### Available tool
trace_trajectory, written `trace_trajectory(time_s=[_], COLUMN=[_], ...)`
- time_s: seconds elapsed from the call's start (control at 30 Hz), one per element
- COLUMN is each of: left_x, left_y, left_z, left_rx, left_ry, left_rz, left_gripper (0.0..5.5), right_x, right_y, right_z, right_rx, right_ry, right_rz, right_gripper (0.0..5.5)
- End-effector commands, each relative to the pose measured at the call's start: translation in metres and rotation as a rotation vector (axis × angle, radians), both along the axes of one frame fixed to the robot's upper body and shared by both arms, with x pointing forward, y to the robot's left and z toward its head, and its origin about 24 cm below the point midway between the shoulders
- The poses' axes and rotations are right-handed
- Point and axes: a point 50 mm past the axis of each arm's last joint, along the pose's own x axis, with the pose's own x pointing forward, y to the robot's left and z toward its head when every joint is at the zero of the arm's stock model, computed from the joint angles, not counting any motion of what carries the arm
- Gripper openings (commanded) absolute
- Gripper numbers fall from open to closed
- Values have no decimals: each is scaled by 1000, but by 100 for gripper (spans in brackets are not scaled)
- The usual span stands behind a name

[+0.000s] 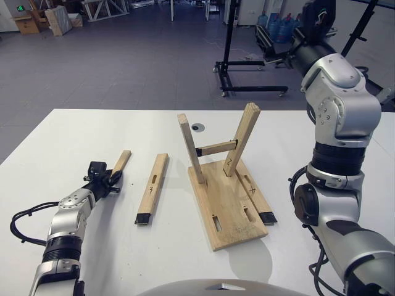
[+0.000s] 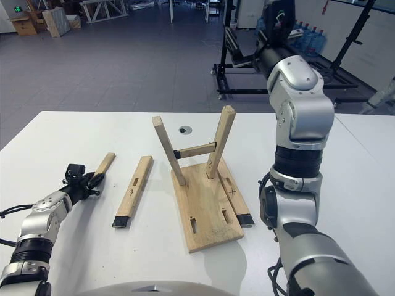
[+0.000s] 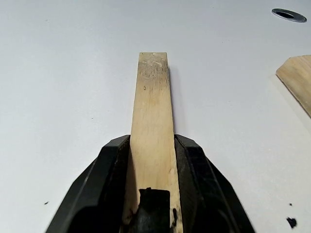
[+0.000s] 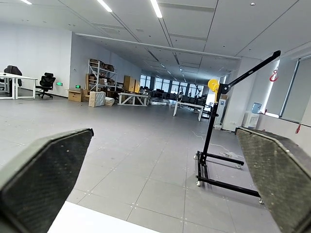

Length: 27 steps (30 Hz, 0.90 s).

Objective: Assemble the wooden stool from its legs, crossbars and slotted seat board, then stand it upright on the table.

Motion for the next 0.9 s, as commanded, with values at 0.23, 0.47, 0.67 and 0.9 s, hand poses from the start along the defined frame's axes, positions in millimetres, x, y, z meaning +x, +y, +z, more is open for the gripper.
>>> trace_trajectory(time_s=[0.23, 0.47, 0.67, 0.9], left_x=[24, 26, 30, 27], left_y=[-38, -112, -136, -148], left_z=[194, 259, 237, 231], left_rx=[35, 24, -57, -83], left_ry=[-693, -879, -793, -775], left_rz=[-221, -563, -616, -638], left_gripper=[126, 126, 126, 126], right_x=[10, -1, -12, -16], right_y=[-25, 34, 72, 96], right_z=[-18, -11, -17, -19], right_rx=[298, 834, 966, 1047], right_ry=[176, 456, 514, 550], right_rz=[125, 841, 925, 933], right_gripper=[540, 540, 540, 540])
